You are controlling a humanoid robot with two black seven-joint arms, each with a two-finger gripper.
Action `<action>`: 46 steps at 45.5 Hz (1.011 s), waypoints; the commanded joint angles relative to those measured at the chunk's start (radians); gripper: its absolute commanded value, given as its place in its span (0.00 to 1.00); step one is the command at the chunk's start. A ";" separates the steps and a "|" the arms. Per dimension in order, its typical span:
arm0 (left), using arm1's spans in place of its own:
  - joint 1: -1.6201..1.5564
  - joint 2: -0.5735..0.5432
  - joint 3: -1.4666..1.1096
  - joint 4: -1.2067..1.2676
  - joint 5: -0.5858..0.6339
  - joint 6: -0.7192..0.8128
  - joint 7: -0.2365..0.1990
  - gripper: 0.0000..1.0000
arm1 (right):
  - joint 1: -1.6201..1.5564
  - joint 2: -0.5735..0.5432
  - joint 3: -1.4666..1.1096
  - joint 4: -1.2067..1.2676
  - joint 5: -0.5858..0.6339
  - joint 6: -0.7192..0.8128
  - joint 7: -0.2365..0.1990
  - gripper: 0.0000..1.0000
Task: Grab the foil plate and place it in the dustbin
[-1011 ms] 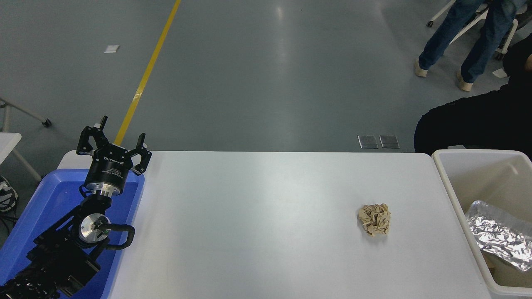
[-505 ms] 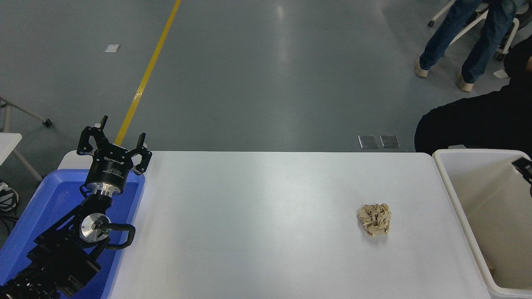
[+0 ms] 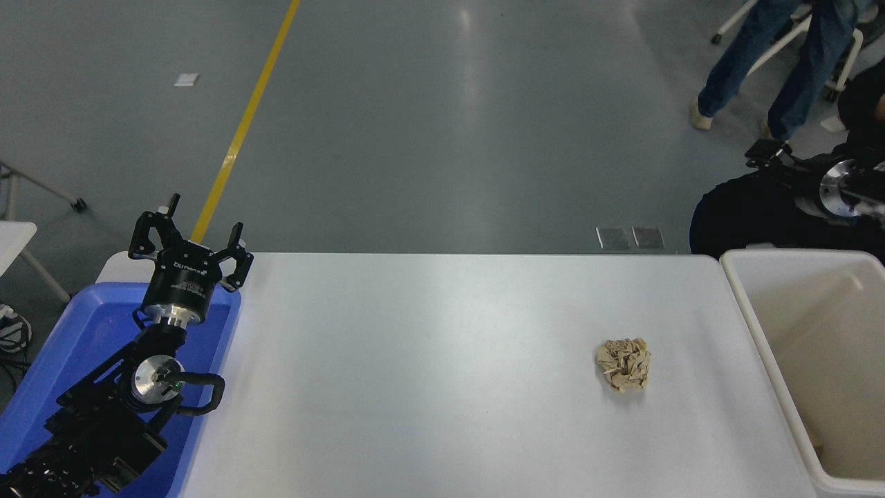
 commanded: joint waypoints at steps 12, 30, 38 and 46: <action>0.001 0.000 -0.002 0.001 0.000 0.000 0.000 0.98 | 0.415 0.045 -0.066 0.384 -0.069 0.419 -0.001 1.00; 0.003 0.000 -0.002 0.001 0.000 0.001 0.000 0.98 | 0.609 0.045 -0.119 0.634 -0.156 0.453 -0.018 1.00; 0.001 0.000 -0.002 0.001 0.000 0.001 0.000 0.98 | 0.643 0.046 -0.119 0.690 -0.158 0.453 -0.034 1.00; 0.001 0.000 -0.002 0.001 0.000 0.001 0.000 0.98 | 0.642 0.049 -0.119 0.690 -0.158 0.453 -0.042 1.00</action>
